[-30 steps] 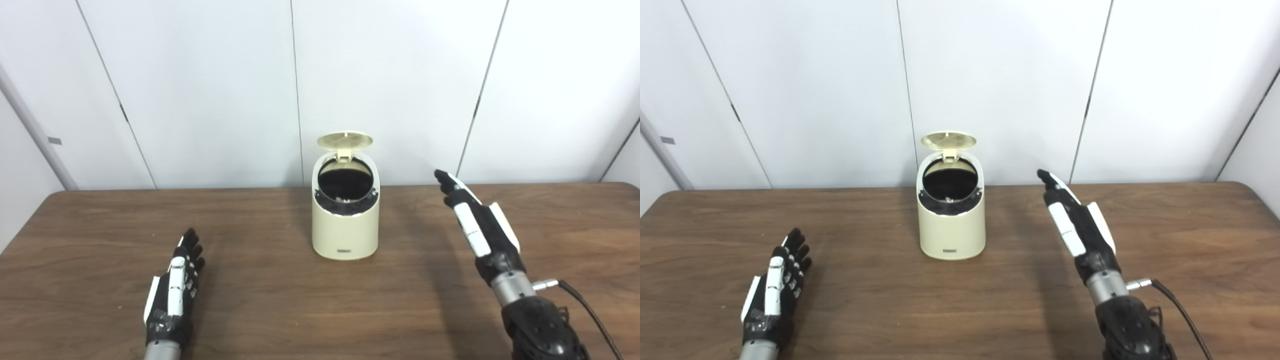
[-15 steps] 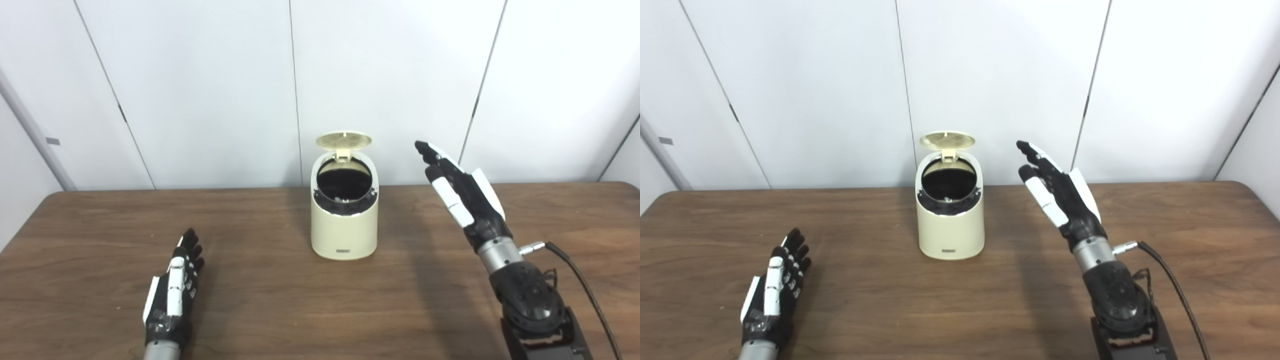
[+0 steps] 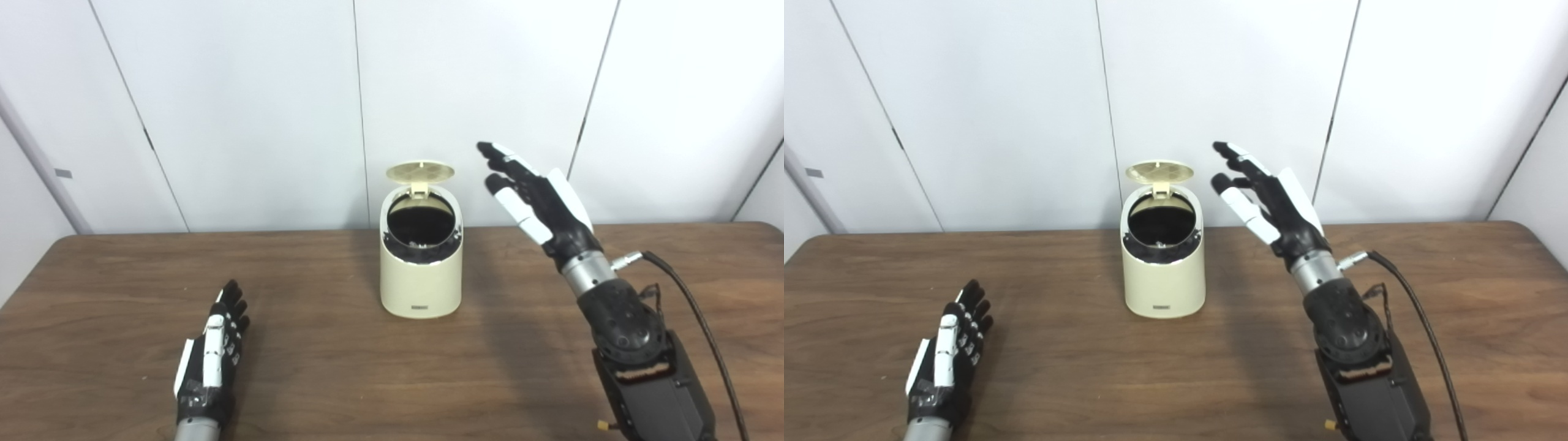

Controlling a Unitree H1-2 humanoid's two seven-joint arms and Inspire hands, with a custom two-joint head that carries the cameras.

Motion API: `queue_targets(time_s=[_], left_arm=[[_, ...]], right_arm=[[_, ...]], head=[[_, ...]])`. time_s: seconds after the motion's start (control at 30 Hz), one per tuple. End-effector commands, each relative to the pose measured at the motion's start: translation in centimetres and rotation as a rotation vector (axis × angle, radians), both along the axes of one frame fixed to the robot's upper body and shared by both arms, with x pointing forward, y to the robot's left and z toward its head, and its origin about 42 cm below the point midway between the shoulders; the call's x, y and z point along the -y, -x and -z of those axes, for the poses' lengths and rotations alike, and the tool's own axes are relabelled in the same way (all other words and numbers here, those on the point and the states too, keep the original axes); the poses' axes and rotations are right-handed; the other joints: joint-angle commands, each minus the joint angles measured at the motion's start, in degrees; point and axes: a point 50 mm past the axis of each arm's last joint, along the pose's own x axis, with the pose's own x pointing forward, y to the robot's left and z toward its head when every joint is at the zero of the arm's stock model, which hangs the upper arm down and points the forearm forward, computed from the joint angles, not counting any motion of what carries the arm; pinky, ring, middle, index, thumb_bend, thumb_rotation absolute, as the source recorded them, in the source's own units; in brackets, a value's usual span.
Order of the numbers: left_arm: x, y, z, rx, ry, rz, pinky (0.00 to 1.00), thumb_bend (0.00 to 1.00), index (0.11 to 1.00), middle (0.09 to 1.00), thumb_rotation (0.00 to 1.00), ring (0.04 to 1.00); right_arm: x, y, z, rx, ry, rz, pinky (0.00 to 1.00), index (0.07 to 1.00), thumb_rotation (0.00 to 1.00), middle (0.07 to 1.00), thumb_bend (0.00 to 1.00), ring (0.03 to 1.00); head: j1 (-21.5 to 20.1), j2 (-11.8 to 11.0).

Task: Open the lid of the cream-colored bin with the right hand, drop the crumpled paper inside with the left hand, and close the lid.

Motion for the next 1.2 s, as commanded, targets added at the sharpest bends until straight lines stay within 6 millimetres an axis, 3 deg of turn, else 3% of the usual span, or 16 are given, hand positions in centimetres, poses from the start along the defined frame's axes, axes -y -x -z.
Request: queue_targets(time_s=[0.0, 0.23, 0.47, 1.17], left_arm=[[0.4, 0.3, 1.3, -0.042, 0.010, 0.025, 1.00, 0.36, 1.000, 1.000, 1.00, 1.000], [0.6, 0.4, 1.2, -0.046, 0.017, 0.024, 1.00, 0.37, 1.000, 1.000, 1.00, 1.000], [0.8, 0.5, 1.2, -0.051, 0.019, 0.023, 1.00, 0.35, 1.000, 1.000, 1.00, 1.000], [1.0, 0.4, 1.3, -0.062, 0.012, 0.028, 1.00, 0.36, 1.000, 1.000, 1.00, 0.998]], right_arm=[[-0.2, -0.8, -3.4, 0.108, 0.057, -0.024, 0.82, 0.888, 1.00, 0.906, 0.54, 0.887], [-0.7, -1.9, -4.6, 0.094, 0.113, -0.042, 0.82, 0.879, 1.00, 0.905, 0.57, 0.886], [-1.6, -2.5, -5.4, 0.090, 0.174, -0.079, 0.84, 0.891, 1.00, 0.910, 0.51, 0.897], [-3.4, -3.6, -5.2, 0.092, 0.358, -0.099, 0.85, 0.893, 1.00, 0.916, 0.54, 0.920]], head=[[-0.1, 0.1], [0.1, 0.2], [0.1, 0.3], [0.6, 0.4]])
